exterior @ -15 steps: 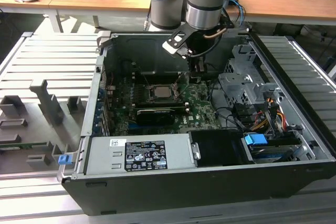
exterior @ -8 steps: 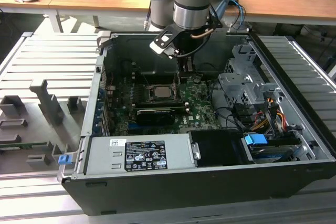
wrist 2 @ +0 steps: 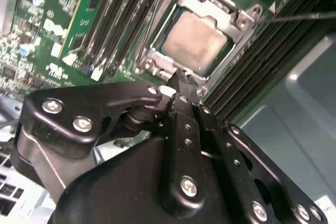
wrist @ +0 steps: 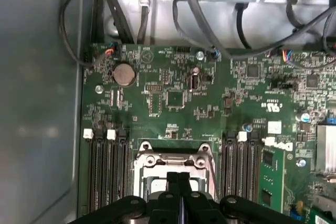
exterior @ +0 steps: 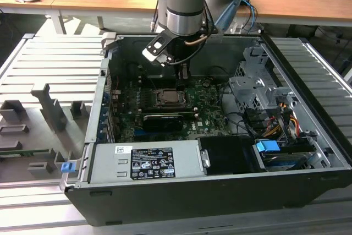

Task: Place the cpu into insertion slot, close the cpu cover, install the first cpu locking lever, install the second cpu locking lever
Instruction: 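Close the cpu cover, then install the first cpu locking lever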

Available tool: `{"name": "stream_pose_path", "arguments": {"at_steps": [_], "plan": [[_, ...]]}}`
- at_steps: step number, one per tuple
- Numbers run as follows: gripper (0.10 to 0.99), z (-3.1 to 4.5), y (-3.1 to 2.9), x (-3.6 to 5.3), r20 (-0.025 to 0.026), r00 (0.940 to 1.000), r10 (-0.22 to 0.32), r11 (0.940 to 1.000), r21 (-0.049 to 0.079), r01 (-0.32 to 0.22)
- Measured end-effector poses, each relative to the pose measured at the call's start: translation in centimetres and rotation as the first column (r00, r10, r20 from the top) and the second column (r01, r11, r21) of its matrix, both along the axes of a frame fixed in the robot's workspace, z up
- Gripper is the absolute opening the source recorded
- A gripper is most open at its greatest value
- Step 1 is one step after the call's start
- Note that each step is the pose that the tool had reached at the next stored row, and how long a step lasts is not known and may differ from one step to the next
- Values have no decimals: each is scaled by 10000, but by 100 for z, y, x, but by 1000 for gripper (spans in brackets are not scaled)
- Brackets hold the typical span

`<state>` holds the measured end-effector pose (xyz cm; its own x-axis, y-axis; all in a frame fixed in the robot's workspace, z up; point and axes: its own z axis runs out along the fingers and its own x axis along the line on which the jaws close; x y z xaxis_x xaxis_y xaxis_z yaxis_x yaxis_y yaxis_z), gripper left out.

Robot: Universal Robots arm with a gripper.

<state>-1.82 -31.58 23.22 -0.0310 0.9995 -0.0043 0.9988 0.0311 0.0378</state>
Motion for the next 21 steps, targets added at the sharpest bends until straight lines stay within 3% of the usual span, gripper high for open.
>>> {"name": "stream_pose_path", "arguments": {"at_steps": [3, 12, 21], "plan": [[106, -52, 1, -107, -1, 10000, 33, 10000, -1, -33], [106, -60, 3, -230, 0, 10000, 92, 10000, 0, -92], [106, -46, 2, -249, 1, 10000, 92, 10000, 2, -92]]}}
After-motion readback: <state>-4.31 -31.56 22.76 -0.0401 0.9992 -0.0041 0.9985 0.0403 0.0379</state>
